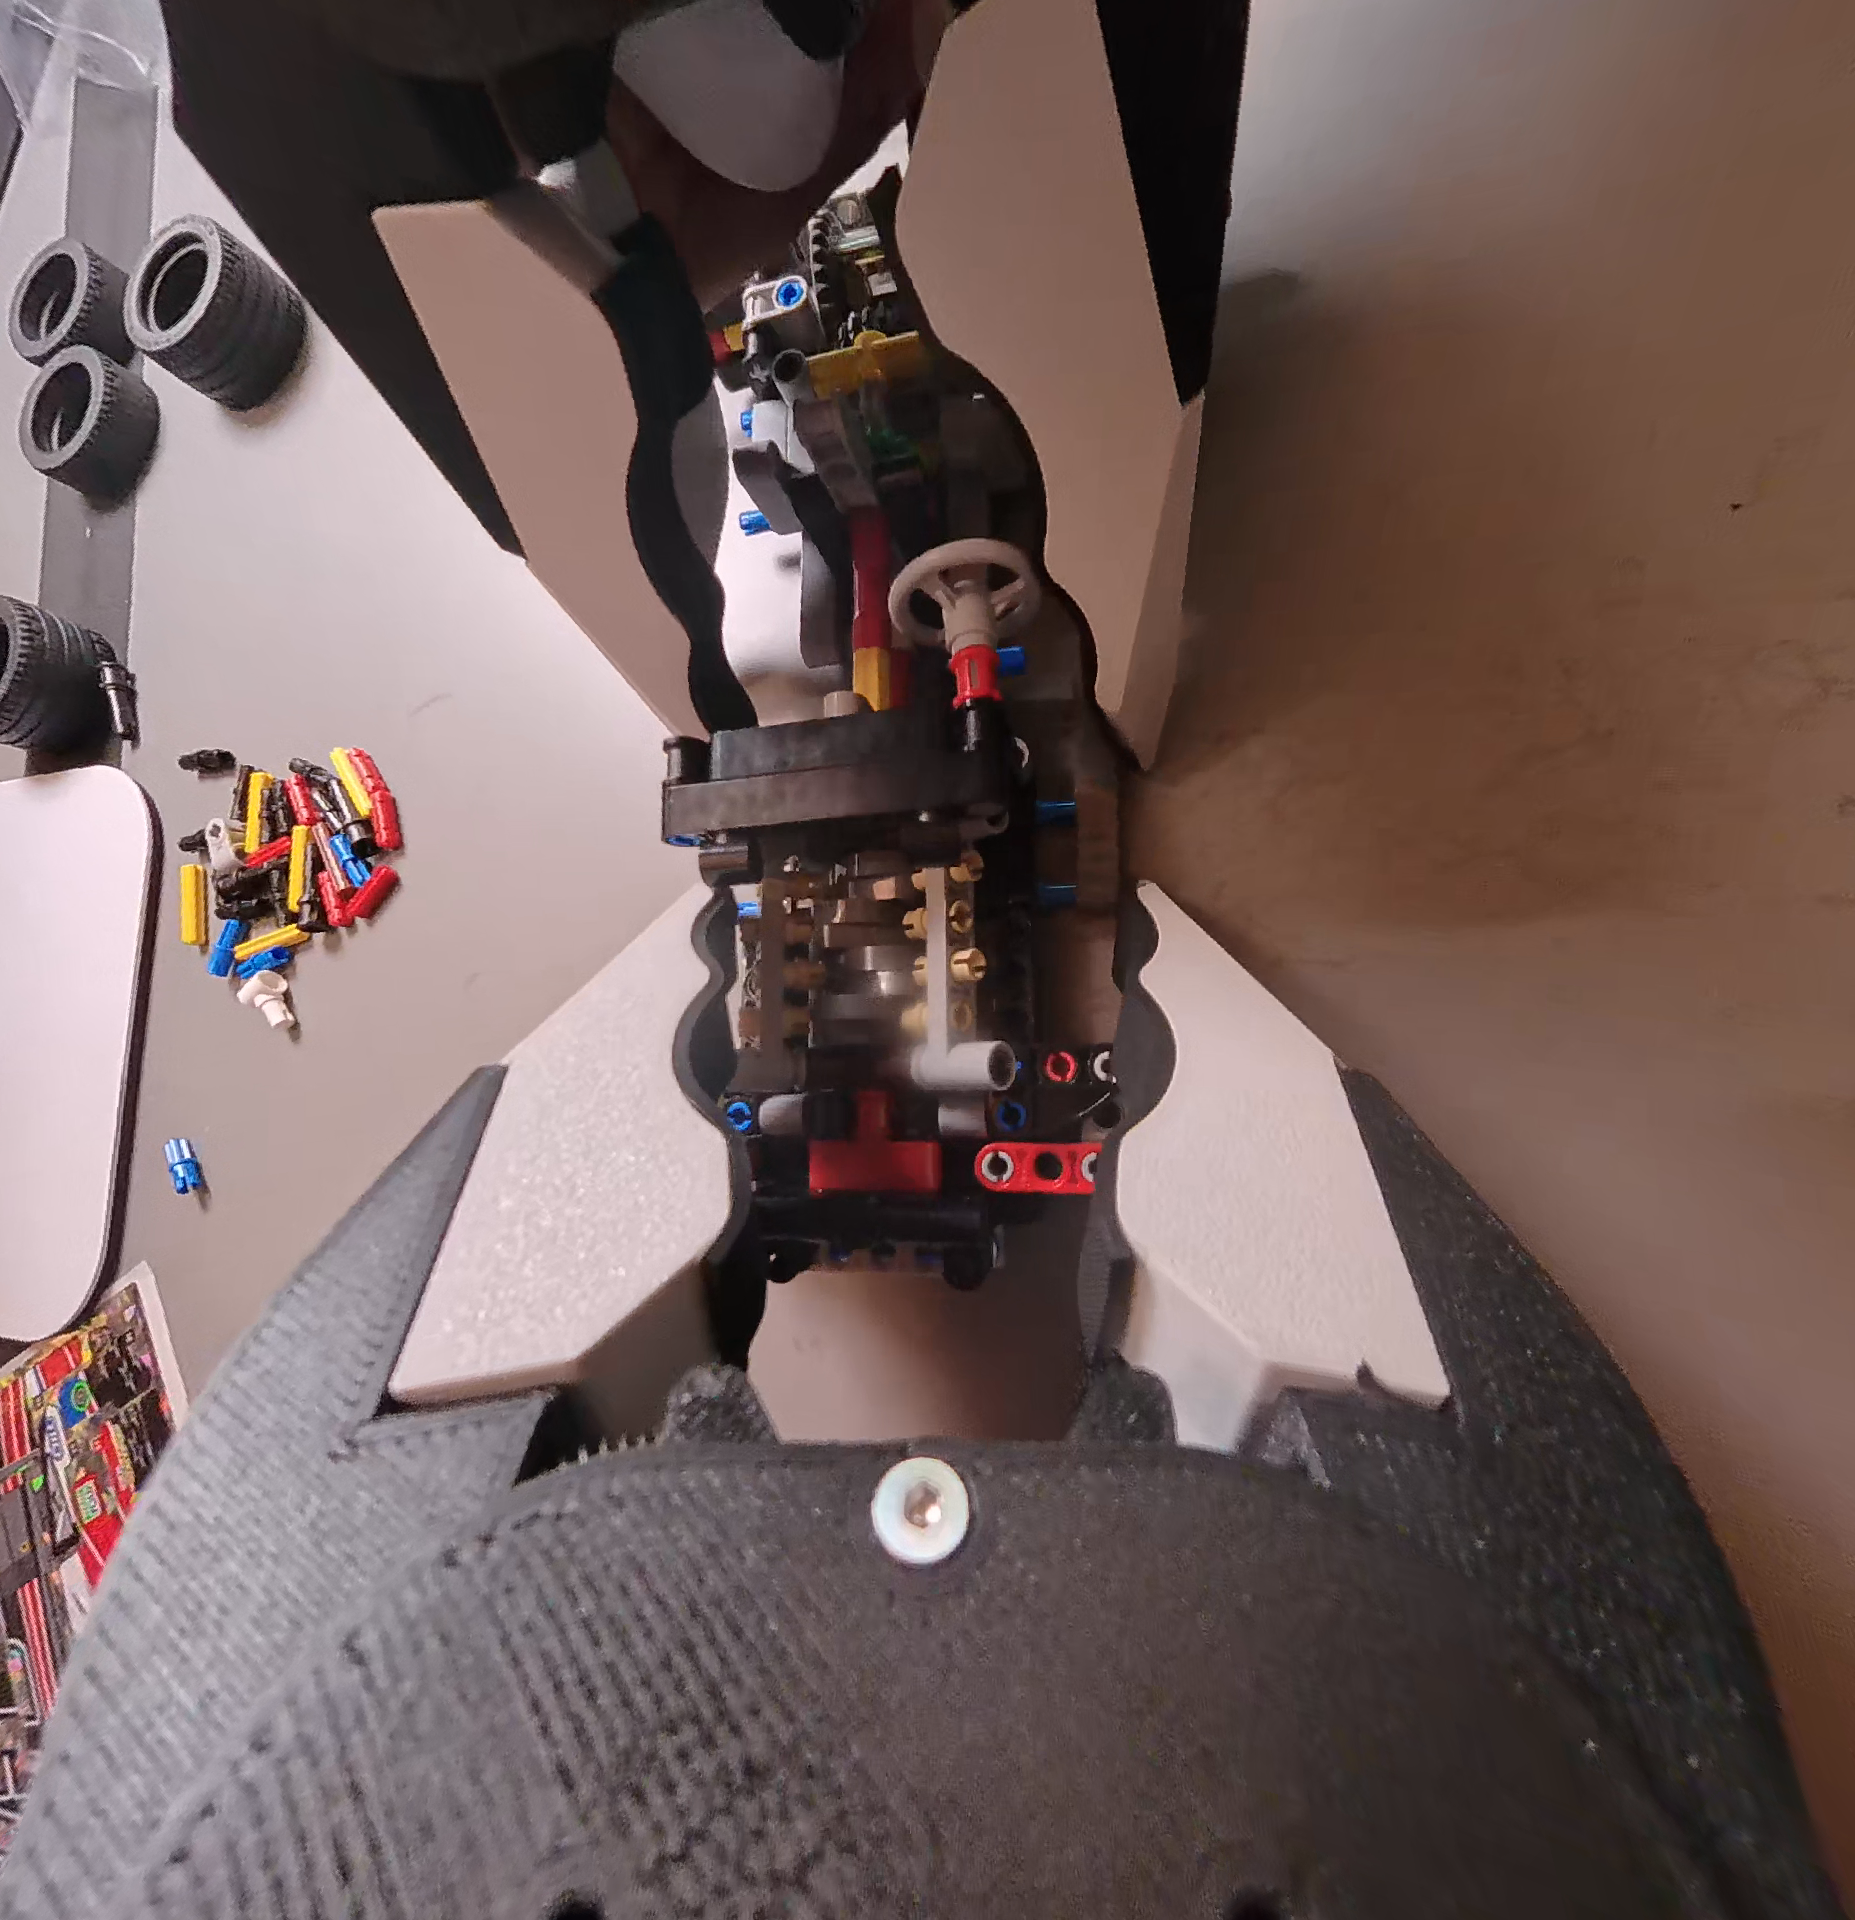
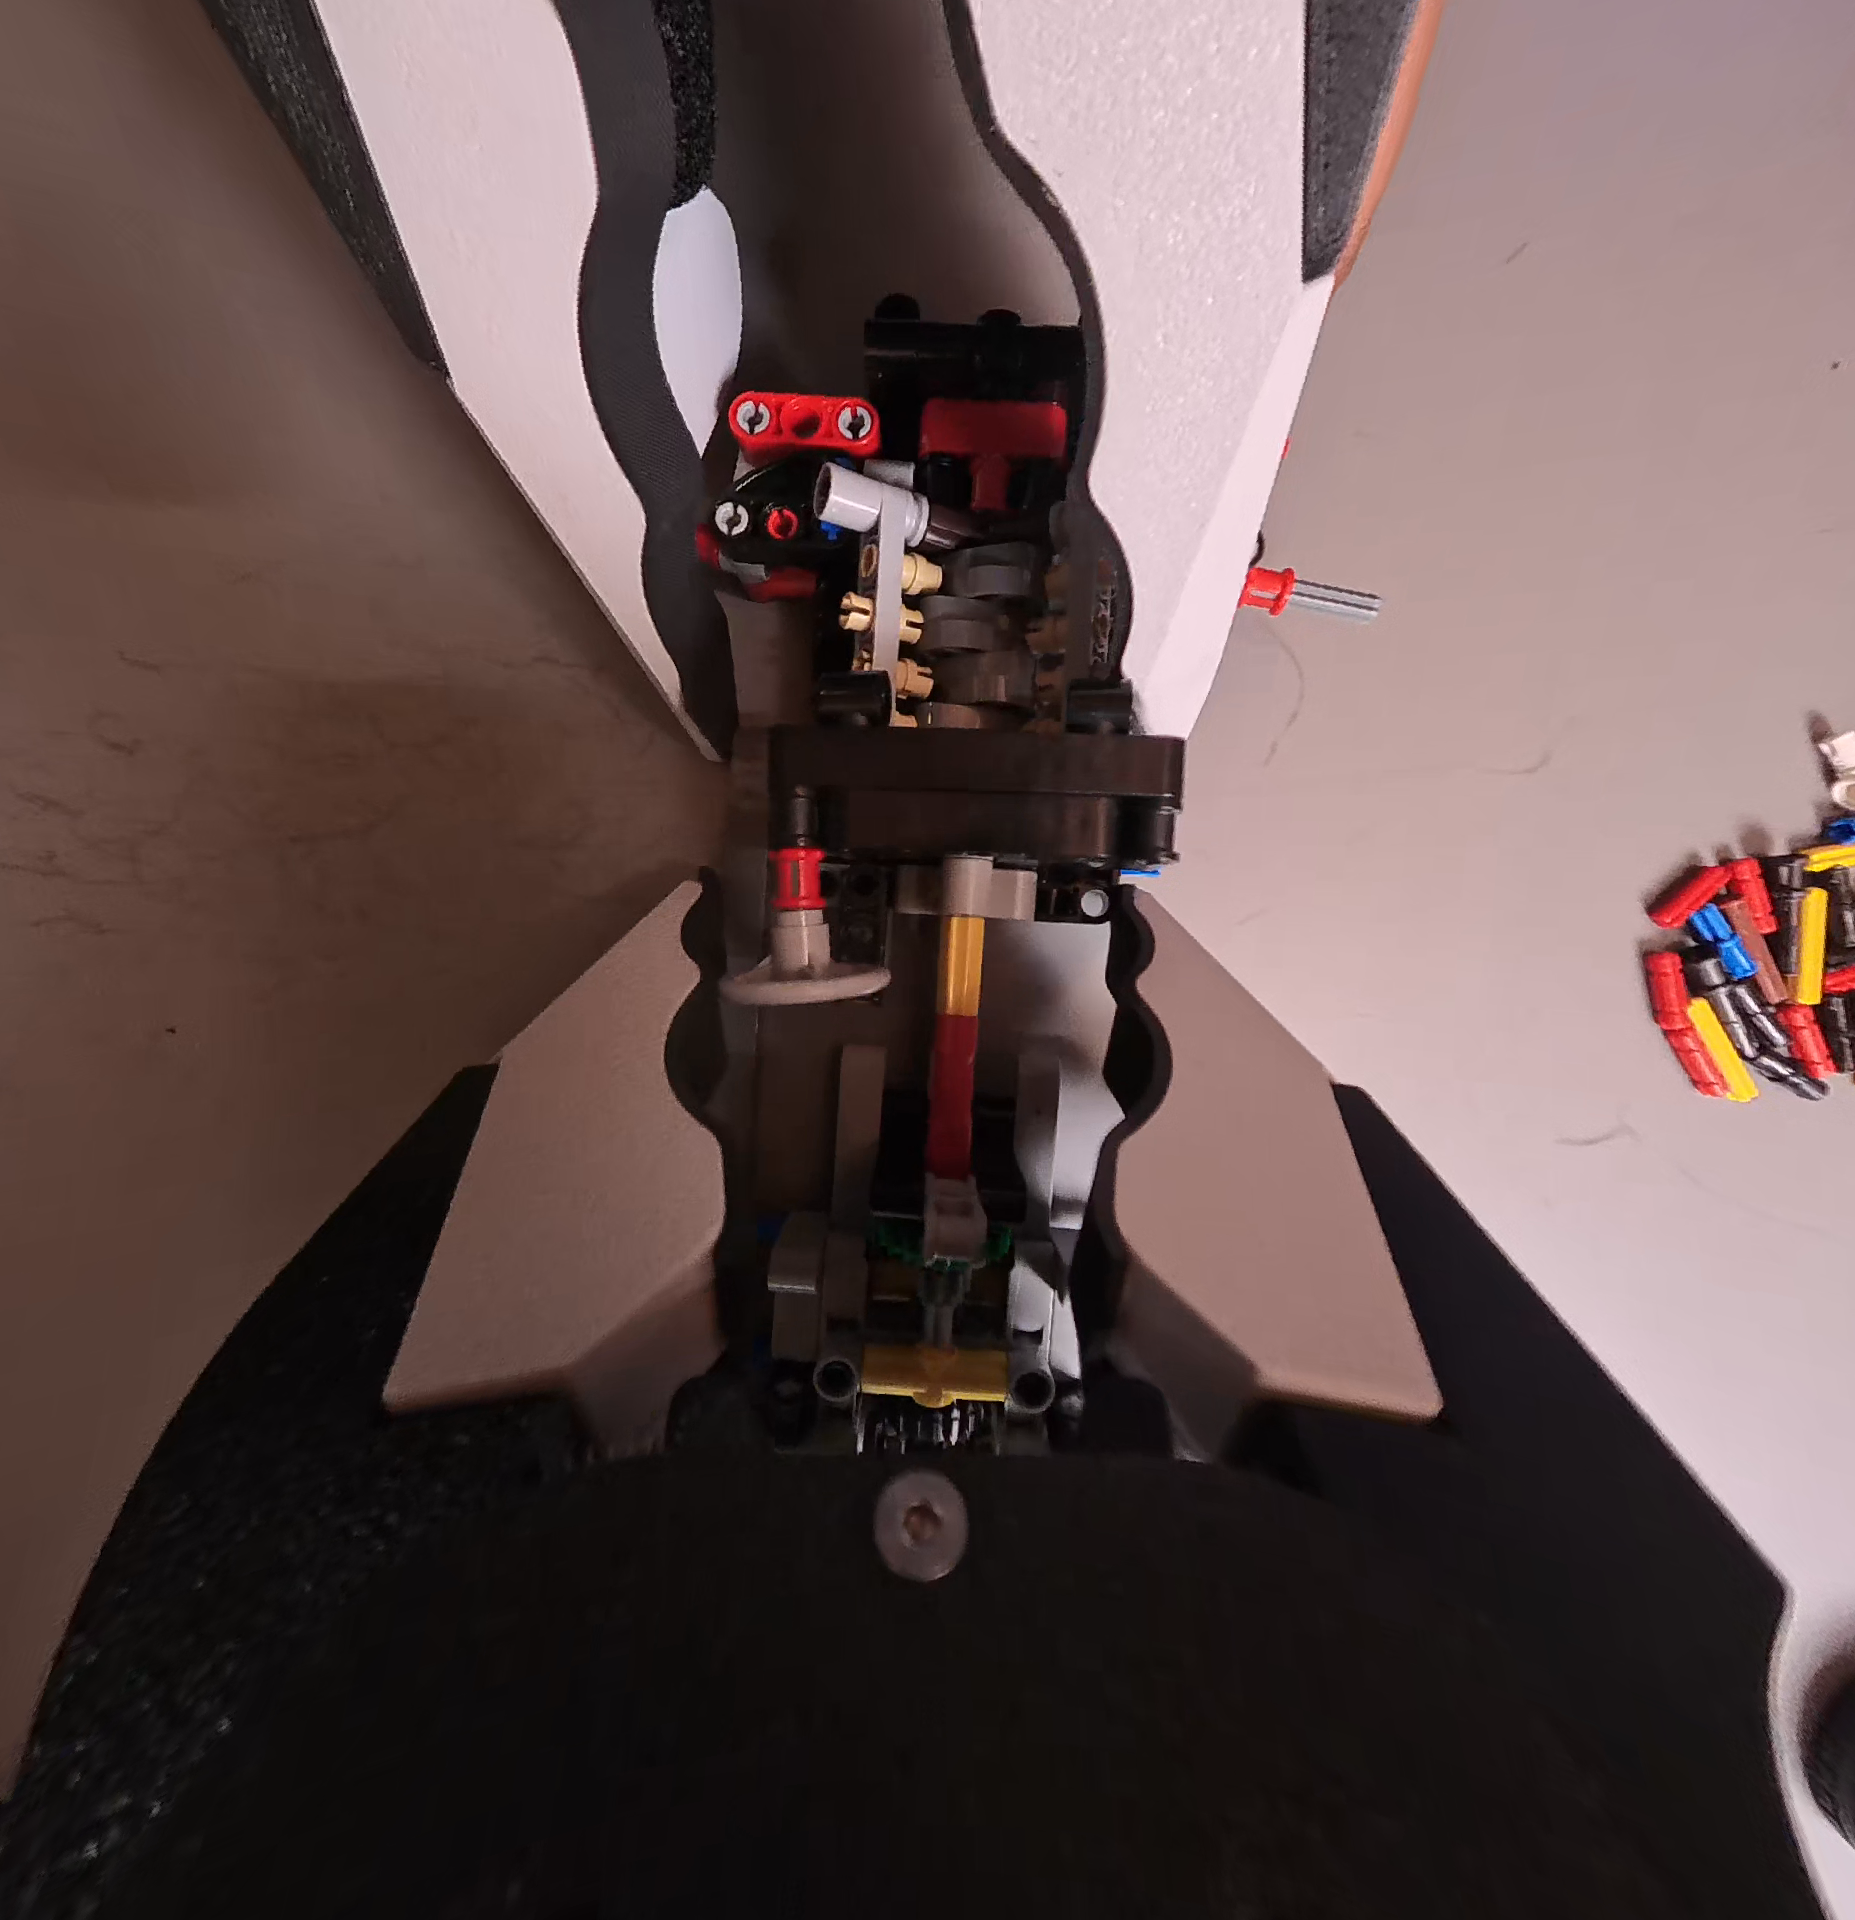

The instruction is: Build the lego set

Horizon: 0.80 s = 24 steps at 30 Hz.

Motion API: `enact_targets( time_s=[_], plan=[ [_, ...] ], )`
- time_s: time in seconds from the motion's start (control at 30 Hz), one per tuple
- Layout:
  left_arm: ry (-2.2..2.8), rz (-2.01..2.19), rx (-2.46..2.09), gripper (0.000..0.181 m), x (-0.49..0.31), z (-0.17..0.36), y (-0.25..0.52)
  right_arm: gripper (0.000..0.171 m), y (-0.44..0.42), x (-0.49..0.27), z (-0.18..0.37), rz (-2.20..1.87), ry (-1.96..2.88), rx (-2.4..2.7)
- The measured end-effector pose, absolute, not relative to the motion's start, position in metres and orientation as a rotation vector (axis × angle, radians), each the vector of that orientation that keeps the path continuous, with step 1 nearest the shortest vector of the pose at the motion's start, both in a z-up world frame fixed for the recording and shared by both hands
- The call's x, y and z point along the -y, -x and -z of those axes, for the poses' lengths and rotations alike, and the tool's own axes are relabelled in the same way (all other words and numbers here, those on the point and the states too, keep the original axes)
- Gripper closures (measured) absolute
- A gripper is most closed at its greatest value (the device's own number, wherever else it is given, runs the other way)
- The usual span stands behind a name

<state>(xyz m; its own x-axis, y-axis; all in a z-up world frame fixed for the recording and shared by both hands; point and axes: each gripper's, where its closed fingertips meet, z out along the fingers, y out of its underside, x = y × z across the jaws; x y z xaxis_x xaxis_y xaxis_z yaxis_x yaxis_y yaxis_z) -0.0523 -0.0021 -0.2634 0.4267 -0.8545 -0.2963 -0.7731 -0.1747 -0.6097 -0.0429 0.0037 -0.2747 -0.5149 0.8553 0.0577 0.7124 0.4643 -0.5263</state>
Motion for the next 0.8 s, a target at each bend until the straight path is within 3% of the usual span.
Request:
enact_targets(
  time_s=[0.8],
  plan=[
    [1.972,0.155,-1.362,0.112,0.0024,0.2632,0.0508,0.101,0.0424,-0.0038,0.2731,-0.654,1.283,2.398]
  ],
)
